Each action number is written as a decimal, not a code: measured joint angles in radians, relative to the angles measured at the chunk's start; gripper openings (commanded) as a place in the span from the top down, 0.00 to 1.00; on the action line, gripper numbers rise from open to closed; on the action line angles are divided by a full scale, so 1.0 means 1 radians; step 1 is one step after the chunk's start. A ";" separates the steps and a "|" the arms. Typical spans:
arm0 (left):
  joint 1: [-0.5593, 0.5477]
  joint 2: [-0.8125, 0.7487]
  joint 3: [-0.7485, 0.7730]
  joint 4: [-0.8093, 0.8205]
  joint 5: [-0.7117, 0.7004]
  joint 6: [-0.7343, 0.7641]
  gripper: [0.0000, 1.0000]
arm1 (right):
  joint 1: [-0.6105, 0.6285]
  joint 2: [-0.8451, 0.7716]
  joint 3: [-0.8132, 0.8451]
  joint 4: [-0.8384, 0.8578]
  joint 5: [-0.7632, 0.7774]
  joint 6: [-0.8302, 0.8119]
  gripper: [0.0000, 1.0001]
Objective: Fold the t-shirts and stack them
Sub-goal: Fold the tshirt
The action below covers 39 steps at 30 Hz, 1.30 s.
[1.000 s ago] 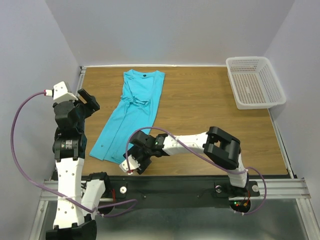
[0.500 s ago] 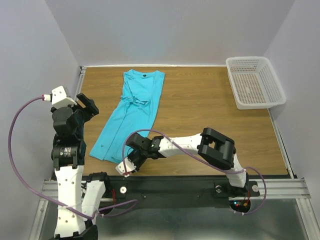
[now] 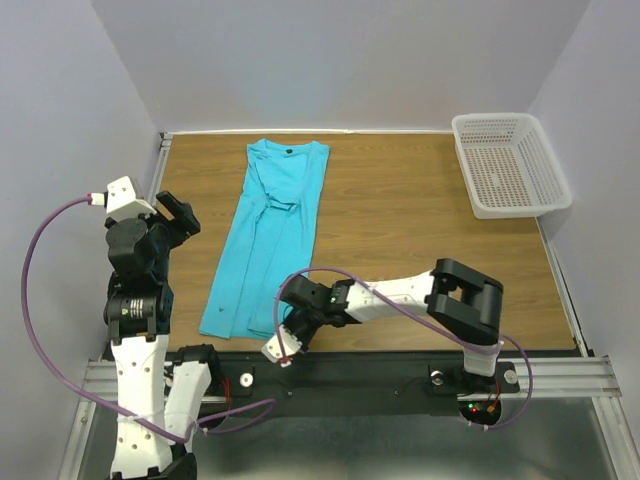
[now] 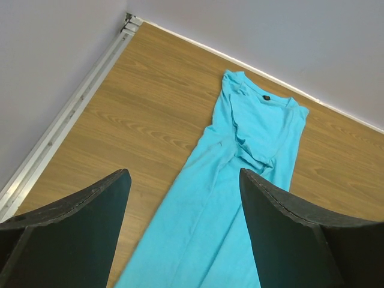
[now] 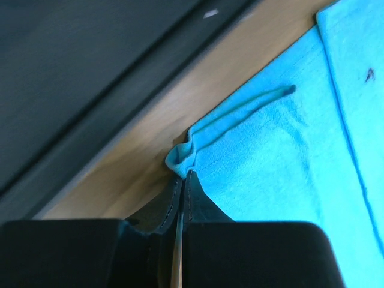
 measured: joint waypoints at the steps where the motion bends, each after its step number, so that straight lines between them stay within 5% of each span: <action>1: 0.000 0.000 -0.007 0.001 0.006 -0.001 0.16 | 0.000 -0.024 -0.029 -0.012 0.000 -0.011 0.99; 18: 0.000 0.079 -0.179 0.086 0.288 -0.084 0.16 | -0.095 -0.441 -0.415 -0.278 0.008 -0.113 1.00; 26: 0.000 0.092 -0.195 0.087 0.426 -0.109 0.17 | -0.157 -0.460 -0.423 -0.302 0.010 -0.116 0.50; 36: -0.009 0.093 -0.230 -0.028 0.562 -0.172 0.22 | -0.194 -0.637 -0.408 -0.367 0.020 -0.036 0.37; 39: -0.043 0.095 -0.230 -0.059 0.578 -0.192 0.22 | -0.204 -0.706 -0.355 -0.374 0.026 0.074 0.24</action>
